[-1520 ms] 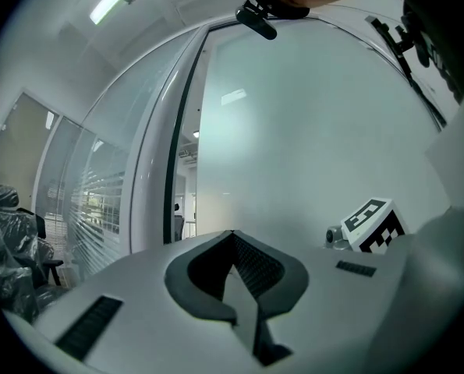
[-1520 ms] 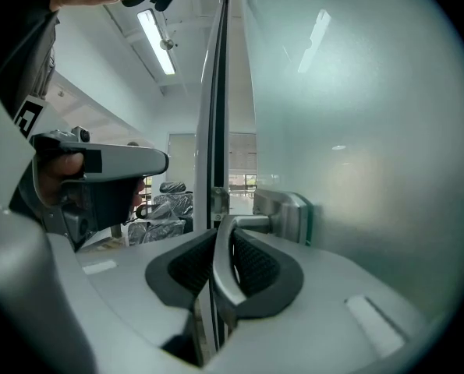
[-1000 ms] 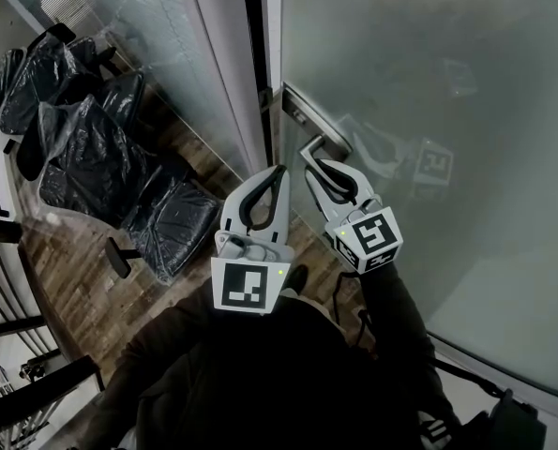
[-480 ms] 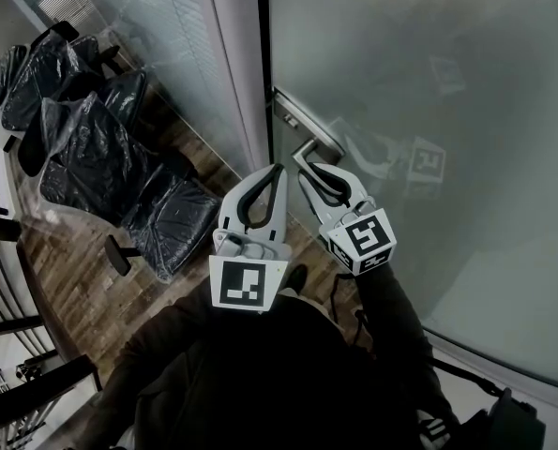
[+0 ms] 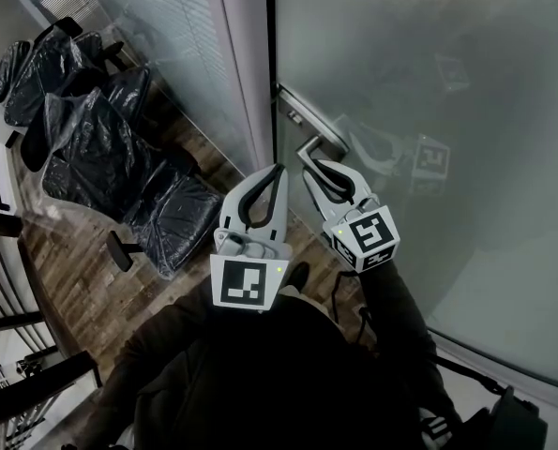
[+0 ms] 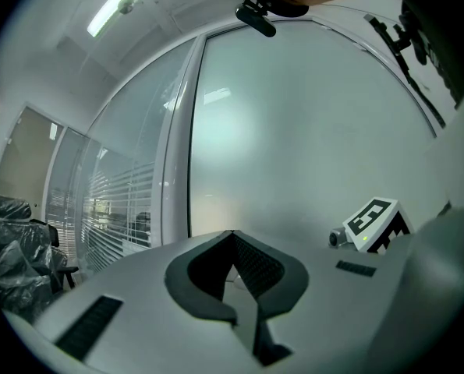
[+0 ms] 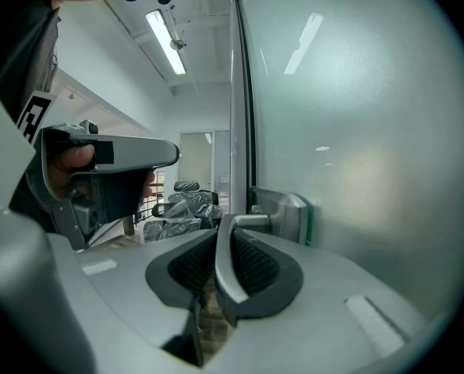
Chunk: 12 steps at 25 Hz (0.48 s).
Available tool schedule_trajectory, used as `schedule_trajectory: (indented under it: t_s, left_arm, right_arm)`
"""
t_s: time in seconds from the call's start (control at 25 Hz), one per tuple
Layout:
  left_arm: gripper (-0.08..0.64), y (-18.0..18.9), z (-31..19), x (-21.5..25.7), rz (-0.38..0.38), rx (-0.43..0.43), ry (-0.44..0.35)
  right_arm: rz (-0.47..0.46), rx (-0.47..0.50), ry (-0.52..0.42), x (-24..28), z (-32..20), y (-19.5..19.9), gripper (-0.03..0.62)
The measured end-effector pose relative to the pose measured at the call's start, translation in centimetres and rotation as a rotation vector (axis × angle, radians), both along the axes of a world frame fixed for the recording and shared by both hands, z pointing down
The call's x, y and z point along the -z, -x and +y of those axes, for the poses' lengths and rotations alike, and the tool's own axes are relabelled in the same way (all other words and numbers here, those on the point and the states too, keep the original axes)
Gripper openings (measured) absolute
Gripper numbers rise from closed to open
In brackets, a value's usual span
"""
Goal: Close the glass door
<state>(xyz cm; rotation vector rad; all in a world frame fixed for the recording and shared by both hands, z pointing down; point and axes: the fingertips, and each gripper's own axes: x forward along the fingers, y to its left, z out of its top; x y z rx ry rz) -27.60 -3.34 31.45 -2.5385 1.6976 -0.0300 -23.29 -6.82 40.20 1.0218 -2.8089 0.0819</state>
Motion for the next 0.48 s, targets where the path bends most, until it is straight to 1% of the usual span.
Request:
schedule_trajectory:
  t_s: [0.48]
  left_arm:
    - [-0.003,-0.05,-0.07,0.19,-0.004,0.008,-0.001]
  right_arm:
    - [0.007,0.022,0.001,0.17,0.86,0.53,0.061]
